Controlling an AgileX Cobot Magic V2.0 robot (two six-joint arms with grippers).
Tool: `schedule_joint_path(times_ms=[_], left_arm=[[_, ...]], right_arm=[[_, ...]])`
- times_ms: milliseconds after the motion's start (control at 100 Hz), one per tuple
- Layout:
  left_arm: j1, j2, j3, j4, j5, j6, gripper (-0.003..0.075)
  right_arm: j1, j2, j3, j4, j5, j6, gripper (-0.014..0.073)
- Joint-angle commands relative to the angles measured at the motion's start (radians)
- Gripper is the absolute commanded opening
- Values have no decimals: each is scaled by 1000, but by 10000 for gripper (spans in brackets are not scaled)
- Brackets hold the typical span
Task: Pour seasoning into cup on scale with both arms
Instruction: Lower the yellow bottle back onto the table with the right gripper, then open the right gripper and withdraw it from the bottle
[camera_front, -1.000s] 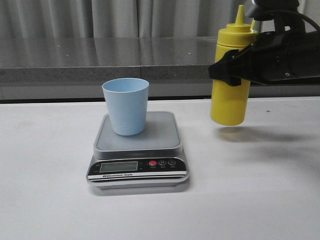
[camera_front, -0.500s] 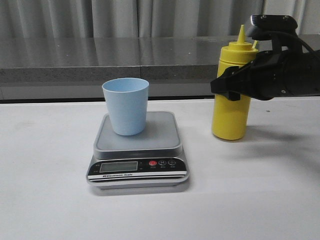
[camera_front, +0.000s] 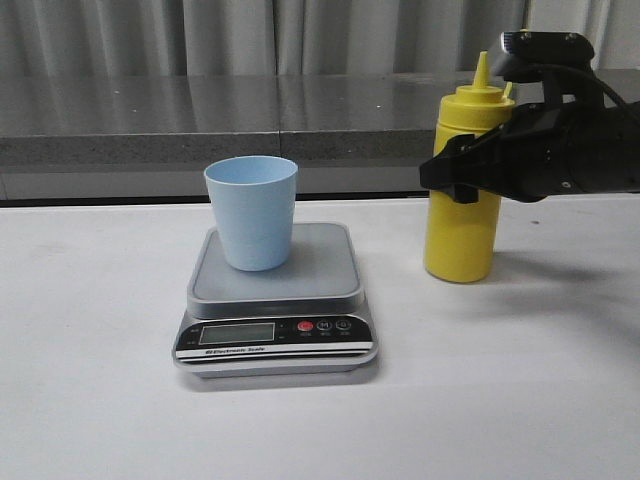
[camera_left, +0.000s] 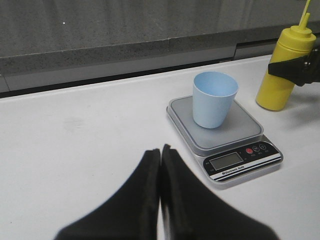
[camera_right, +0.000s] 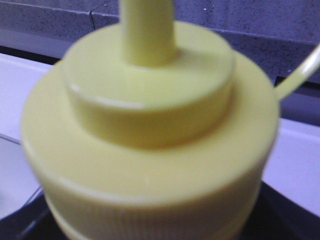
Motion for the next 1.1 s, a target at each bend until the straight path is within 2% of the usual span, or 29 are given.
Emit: schedule_joint_path(times_ms=[0,400,750,820,890,1090], left_arm=[[2,8,-27,-13,-70,-4,-20],[2,8,-27,-13,-70,-4,-20],[2,8,-27,-13,-70,-4,-20],[2,8,-27,-13,-70,-4,-20],[2,8,-27,-13,-70,-4,-20],[2,8,-27,-13,-70,-4,-20]], right_arm=[[0,-60,-19,14,-76,-9,615],[0,-150,90,66,-68,-9,625],[1,-338,232,147,-10,-9,608],[1,-388,259,161,31,-9,562],[1,-439,285,194,76,-9,479],[1,-606,361,321,136,-9,157]])
